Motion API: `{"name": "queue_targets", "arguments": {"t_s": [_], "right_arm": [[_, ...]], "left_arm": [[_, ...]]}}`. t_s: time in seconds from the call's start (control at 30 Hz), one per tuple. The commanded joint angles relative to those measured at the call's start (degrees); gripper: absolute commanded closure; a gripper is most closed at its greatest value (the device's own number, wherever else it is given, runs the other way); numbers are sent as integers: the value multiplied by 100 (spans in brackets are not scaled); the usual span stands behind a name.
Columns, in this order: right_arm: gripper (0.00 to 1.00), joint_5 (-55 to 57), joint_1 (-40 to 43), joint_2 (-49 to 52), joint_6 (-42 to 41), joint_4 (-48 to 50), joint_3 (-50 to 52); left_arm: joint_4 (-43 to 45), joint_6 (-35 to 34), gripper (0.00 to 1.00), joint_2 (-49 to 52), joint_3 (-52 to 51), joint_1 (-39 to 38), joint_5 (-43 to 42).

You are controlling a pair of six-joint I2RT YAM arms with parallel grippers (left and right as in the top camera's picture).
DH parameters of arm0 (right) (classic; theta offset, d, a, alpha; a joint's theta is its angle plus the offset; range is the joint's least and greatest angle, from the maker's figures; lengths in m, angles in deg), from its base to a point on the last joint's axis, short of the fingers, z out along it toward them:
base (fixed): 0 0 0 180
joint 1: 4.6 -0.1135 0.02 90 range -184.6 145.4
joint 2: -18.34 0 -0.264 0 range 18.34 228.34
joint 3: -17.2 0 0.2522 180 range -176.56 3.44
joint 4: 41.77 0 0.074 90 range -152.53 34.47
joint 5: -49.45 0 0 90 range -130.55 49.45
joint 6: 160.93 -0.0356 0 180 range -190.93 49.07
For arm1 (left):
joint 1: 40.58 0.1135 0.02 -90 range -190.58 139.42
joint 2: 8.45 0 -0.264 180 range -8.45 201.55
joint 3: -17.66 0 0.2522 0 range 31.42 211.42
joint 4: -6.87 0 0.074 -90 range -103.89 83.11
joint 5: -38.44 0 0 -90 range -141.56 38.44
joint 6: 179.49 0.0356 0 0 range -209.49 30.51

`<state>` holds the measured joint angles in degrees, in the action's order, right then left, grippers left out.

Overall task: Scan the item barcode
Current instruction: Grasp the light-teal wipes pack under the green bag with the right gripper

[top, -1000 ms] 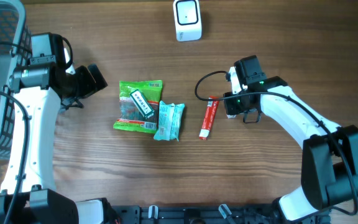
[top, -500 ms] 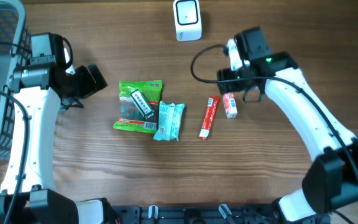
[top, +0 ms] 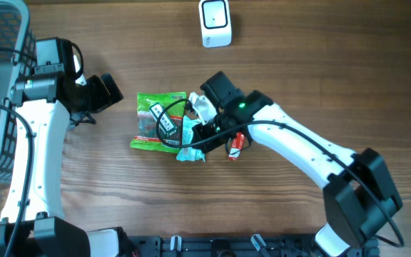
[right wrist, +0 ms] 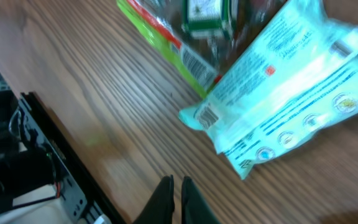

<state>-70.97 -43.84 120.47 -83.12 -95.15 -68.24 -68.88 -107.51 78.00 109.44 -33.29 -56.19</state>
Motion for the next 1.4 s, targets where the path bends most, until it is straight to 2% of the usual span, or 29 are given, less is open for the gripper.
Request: {"name": "queue_targets", "arguments": {"t_s": [0.0, 0.03, 0.27, 0.53, 0.73, 0.87, 0.93, 1.13, 1.27, 1.37], "right_arm": [[89, -772, -55, 166, -472, 710, 442], [95, -782, -55, 170, -570, 861, 529], [96, -776, -55, 352, -2177, 2726, 1565], [96, -872, -39, 986, -3394, 3609, 1904], [96, -1377, -48, 367, -3598, 3810, 1827], [96, -767, -50, -428, -3440, 4013, 1829], [96, -372, -50, -498, -3412, 4109, 1829], [96, 13, -50, 28, -3436, 4218, 1832], [96, 658, -50, 601, -3508, 4240, 1840], [96, 610, -50, 942, -3630, 4181, 1840]], "left_arm": [[2, 111, 0, 35, -17, 24, -70], [0, 111, 0, 35, -17, 24, -70], [0, 111, 0, 35, -17, 24, -70], [0, 111, 0, 35, -17, 24, -70], [0, 111, 0, 35, -17, 24, -70], [0, 111, 0, 35, -17, 24, -70], [0, 111, 0, 35, -17, 24, -70], [0, 111, 0, 35, -17, 24, -70], [0, 111, 0, 35, -17, 24, -70], [0, 111, 0, 35, -17, 24, -70]]}}
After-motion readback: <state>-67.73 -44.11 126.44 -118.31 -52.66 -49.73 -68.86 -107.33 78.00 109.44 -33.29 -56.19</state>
